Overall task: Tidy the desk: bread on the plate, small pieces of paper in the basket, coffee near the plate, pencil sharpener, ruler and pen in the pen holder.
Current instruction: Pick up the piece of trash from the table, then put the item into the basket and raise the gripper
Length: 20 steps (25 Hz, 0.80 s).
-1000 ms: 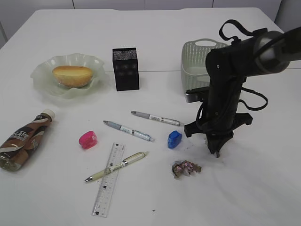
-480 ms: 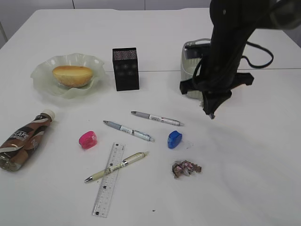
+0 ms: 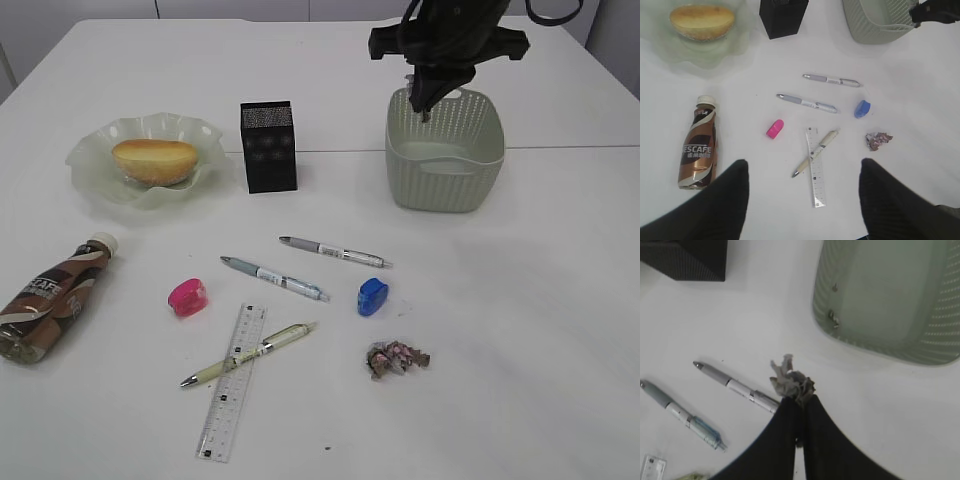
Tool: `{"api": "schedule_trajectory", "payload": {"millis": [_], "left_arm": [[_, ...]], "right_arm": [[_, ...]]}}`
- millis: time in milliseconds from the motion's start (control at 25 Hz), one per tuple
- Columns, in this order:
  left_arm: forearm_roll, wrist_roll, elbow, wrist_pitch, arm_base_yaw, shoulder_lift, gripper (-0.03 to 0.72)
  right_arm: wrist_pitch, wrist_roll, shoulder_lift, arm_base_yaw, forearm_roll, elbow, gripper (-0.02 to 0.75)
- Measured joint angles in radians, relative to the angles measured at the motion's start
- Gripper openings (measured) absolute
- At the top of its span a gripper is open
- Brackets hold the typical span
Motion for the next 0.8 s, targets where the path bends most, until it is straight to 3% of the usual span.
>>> {"api": "schedule_trajectory", "payload": {"millis": [400, 800], "left_arm": [[0.0, 0.0, 0.0, 0.0, 0.0, 0.0, 0.505], [-0.003, 0.0, 0.0, 0.0, 0.0, 0.0, 0.505]], "right_arm": [[-0.033, 0.014, 0.173, -0.093, 0.012, -0.177, -0.001], [-0.13, 0.016, 0.279, -0.119, -0.045, -0.23, 0.006]]}}
